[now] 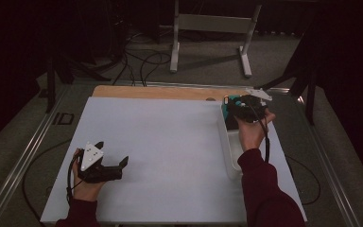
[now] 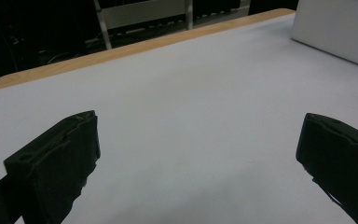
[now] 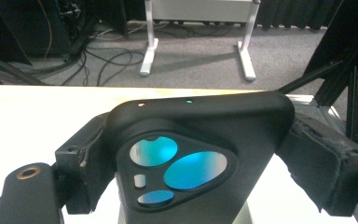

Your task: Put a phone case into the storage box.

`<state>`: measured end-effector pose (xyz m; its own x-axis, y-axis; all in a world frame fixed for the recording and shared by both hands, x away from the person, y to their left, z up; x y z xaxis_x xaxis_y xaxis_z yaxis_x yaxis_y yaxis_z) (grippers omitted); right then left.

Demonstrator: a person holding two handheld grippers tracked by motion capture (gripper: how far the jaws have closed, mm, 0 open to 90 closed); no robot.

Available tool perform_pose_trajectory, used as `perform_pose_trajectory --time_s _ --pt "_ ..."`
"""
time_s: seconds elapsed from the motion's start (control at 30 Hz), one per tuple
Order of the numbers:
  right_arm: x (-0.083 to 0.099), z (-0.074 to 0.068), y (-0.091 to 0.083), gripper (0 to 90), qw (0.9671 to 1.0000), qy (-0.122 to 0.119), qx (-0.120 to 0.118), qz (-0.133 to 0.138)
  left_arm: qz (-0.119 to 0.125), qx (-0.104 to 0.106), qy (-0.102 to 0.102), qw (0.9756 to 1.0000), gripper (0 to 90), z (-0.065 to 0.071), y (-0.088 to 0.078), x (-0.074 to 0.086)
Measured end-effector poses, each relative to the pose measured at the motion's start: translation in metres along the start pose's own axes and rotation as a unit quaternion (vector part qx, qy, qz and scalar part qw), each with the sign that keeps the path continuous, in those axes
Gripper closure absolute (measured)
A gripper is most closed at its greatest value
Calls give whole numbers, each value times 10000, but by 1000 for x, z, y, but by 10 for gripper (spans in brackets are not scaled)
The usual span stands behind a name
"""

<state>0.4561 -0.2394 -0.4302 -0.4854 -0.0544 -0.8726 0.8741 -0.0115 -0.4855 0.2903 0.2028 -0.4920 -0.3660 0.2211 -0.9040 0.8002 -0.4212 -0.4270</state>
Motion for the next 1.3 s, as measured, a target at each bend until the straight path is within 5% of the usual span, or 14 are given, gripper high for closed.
perform_pose_trajectory --time_s 0.67,1.13,1.3 --pt "11 -4 16 143 9990 -47 124 -418 13 -3 -16 10000 1 -1 -1 0" --pt "9 -6 27 137 9991 -138 29 -392 20 3 -17 10000 1 -1 -1 0" --pt "5 -5 31 86 9989 3 -100 -464 19 8 -20 10000 1 -1 -2 0"
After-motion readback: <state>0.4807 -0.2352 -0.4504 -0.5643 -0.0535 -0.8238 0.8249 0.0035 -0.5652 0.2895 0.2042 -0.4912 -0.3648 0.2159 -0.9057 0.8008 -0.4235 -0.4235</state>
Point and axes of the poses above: each handheld gripper's, and its own axes: y roughly forward along the jaws, x roughly out of its underside, z roughly to its right, the point moved 4 cm from there along y, roughly forward along the jaws, and after that the axes turned 1 degree about -y, right-handed, at the moved point
